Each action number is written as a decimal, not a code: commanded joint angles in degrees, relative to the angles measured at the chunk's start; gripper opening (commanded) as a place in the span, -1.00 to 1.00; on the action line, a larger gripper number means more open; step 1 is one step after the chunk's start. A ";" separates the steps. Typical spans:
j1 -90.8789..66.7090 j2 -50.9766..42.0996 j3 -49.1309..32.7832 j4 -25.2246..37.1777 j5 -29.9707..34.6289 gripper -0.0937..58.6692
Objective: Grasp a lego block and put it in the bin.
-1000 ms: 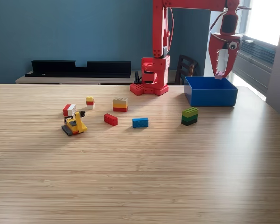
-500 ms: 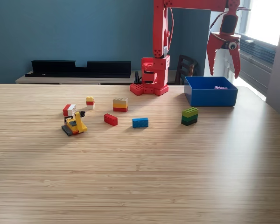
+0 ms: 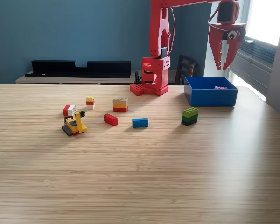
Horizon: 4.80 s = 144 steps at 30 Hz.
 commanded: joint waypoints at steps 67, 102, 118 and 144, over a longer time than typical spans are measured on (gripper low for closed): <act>68.47 0.70 -2.20 -18.19 1.58 -0.99; 86.31 -5.10 8.79 -30.23 16.70 -0.06; 87.01 -19.16 -0.53 -27.25 16.96 -0.05; 86.75 -31.99 -13.80 -21.88 19.51 -0.07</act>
